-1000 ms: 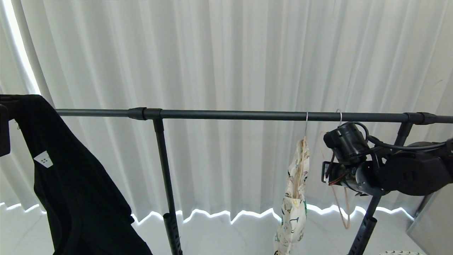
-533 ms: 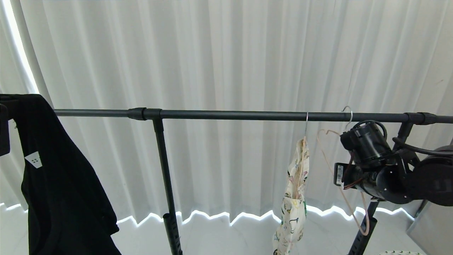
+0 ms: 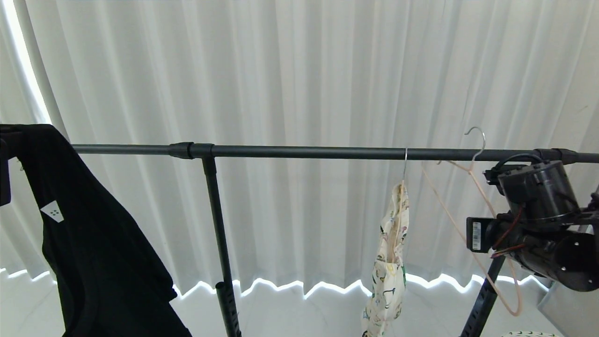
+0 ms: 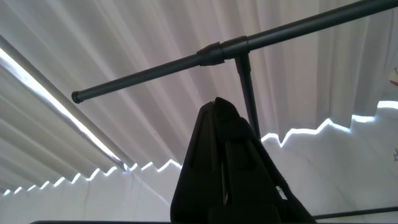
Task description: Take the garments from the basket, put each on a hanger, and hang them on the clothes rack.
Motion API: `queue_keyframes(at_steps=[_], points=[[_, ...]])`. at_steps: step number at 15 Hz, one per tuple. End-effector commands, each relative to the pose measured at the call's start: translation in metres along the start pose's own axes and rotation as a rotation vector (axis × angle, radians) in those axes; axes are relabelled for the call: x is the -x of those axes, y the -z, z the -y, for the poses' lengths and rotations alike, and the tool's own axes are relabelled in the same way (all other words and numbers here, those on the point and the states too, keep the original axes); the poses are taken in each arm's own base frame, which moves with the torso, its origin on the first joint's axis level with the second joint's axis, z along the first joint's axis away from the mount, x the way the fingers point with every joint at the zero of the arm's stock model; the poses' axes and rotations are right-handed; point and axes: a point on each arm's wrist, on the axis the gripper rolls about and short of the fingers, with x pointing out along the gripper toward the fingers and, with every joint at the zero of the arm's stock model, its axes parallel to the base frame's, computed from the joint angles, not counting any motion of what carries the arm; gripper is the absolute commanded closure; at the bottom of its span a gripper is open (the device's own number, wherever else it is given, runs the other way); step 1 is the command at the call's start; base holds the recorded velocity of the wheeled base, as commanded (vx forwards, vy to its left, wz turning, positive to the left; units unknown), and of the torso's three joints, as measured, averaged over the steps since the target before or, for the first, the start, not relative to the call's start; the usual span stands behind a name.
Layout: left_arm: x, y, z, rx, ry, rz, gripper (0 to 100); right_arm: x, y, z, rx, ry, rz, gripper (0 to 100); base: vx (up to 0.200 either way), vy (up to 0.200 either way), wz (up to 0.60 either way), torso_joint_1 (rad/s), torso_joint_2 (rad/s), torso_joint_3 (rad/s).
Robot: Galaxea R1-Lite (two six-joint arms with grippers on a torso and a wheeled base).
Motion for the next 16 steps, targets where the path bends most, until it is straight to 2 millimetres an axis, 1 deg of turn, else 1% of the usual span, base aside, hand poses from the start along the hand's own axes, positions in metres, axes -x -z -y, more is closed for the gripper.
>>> queue_keyframes(at_steps=[1, 2, 4, 7, 10, 12, 14, 16], points=[[0.000, 0.000, 0.000, 0.000, -0.002, -0.001, 100, 0.017, 0.002, 0.014, 0.011, -0.018, 0.045, 100, 0.000, 0.000, 0.00, 0.000, 0.00, 0.000], [0.000, 0.000, 0.000, 0.000, -0.002, -0.001, 100, 0.021, 0.001, 0.017, 0.016, -0.022, 0.055, 100, -0.200, 0.000, 0.00, 0.002, 0.01, -0.002], [0.001, 0.000, 0.000, 0.000, -0.003, 0.001, 100, 0.040, 0.002, 0.031, 0.035, -0.036, 0.100, 100, -0.200, 0.000, 0.00, 0.014, 0.00, 0.000], [0.001, 0.000, 0.000, 0.000, -0.003, 0.001, 100, 0.061, 0.010, 0.050, 0.100, -0.051, 0.143, 100, -0.200, 0.000, 0.00, -0.002, 0.00, 0.004], [-0.001, 0.002, 0.001, -0.001, 0.000, -0.008, 100, 0.081, 0.019, 0.067, 0.136, -0.124, 0.177, 100, -0.200, 0.000, 0.00, 0.002, 0.00, 0.001], [-0.002, 0.004, 0.002, -0.002, 0.004, -0.016, 100, 0.090, 0.023, 0.074, 0.164, -0.154, 0.205, 100, -0.200, 0.000, 0.00, 0.002, 0.00, 0.005], [-0.002, 0.003, 0.002, -0.002, 0.004, -0.016, 100, 0.092, 0.023, 0.076, 0.177, -0.157, 0.215, 100, -0.200, 0.000, 0.00, 0.000, 0.00, 0.002], [-0.002, 0.004, 0.002, -0.005, 0.006, -0.016, 100, 0.094, 0.022, 0.076, 0.181, -0.201, 0.219, 100, -0.200, 0.000, 0.00, 0.005, 0.00, 0.000]])
